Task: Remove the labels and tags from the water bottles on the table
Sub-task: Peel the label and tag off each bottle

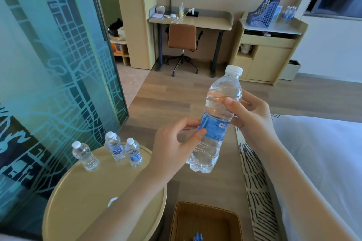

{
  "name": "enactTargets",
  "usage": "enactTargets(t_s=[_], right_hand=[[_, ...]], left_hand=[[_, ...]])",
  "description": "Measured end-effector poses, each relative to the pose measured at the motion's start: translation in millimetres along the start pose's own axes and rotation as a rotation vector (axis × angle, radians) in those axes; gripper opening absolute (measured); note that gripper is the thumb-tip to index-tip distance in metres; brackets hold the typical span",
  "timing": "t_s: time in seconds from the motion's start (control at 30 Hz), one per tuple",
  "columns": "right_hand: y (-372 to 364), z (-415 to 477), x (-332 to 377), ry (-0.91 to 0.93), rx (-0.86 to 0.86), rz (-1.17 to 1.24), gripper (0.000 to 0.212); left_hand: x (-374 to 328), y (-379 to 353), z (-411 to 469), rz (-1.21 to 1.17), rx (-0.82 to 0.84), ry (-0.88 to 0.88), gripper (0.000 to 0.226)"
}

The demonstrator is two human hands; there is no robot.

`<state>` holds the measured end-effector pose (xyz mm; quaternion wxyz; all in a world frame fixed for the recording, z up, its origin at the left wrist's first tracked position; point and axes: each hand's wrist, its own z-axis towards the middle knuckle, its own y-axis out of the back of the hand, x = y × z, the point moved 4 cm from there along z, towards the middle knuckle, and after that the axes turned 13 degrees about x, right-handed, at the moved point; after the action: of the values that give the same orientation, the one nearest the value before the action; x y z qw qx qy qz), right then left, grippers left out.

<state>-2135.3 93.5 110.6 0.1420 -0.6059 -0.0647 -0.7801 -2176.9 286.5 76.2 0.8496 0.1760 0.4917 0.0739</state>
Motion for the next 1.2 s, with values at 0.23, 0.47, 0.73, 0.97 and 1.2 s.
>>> enactTargets(t_s=[0.23, 0.47, 0.73, 0.97, 1.2], right_hand=[[-5, 0, -5, 0.001, -0.005, 0.027, 0.053], [-3, 3, -5, 0.002, -0.001, 0.058, 0.049], [-12, 4, -2, 0.05, 0.07, 0.11, 0.061], [-20, 6, -2, 0.073, 0.075, 0.064, 0.05], [-24, 7, -2, 0.064, 0.078, 0.086, 0.044]], left_hand=[[-9, 4, -5, 0.395, -0.106, -0.235, 0.018], [16, 21, 4, -0.057, -0.11, 0.091, 0.01], [59, 18, 16, -0.434, -0.026, 0.461, 0.012], [78, -4, 21, -0.524, 0.194, 0.645, 0.013], [95, 2, 6, -1.143, 0.138, 0.742, 0.03]])
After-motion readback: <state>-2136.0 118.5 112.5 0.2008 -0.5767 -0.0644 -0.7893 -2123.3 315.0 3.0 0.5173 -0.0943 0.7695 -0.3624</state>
